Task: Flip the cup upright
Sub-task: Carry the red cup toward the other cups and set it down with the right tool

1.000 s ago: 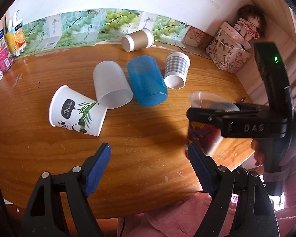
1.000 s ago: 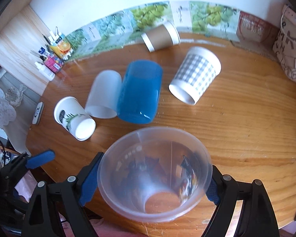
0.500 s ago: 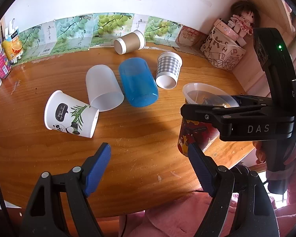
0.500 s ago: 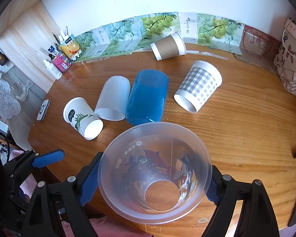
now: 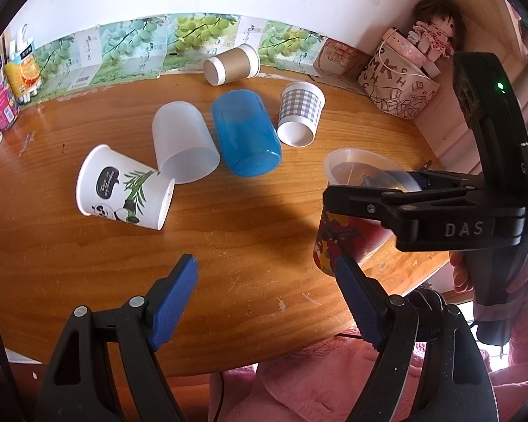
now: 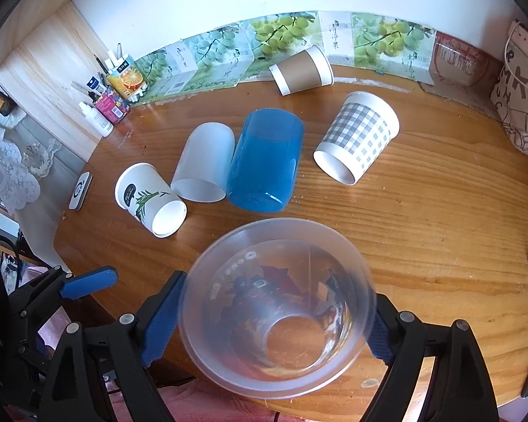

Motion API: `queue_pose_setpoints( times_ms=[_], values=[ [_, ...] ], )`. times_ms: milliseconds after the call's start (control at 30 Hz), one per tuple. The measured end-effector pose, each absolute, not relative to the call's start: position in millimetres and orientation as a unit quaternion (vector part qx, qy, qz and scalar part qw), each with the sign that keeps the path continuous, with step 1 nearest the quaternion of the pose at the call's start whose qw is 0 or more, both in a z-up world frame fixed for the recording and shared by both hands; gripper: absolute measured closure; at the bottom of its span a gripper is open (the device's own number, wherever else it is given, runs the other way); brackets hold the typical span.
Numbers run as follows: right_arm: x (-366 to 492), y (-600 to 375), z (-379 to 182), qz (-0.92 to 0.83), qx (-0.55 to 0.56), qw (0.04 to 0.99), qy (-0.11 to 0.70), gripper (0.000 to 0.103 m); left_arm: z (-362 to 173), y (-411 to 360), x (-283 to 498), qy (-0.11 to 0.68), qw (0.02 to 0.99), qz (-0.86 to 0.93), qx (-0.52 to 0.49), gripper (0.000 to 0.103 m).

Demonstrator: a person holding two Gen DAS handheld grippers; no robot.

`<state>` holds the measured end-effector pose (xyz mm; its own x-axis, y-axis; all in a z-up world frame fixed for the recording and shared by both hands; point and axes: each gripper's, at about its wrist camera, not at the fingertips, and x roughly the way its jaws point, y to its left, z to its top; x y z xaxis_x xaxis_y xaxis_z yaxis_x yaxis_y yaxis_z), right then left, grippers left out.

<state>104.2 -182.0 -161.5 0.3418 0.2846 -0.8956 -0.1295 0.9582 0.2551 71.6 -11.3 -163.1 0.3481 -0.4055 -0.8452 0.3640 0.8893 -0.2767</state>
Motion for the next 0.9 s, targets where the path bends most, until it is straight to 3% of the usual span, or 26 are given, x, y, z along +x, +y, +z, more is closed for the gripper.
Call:
queue_pose_setpoints(
  times_ms=[300, 567, 700, 900],
  values=[
    [89, -183, -153, 0.128, 0.075, 0.824, 0.546, 0.012, -164, -4, 68, 0.524, 0.816, -0.238, -0.05, 0.02],
    [71, -196, -128, 0.118, 0.091, 0.856, 0.495, 0.008, -149, -2, 66, 0.504, 0.824, -0.246, -0.076, 0.02],
    [58, -208, -112, 0.115, 0.099, 0.873, 0.463, 0.0, -138, -3, 62, 0.49, 0.834, -0.241, -0.082, 0.02],
    [28, -229, -83, 0.091, 0.11, 0.897, 0.419, 0.0, -114, 0, 51, 0.471, 0.849, -0.221, -0.093, 0.02]
  ],
)
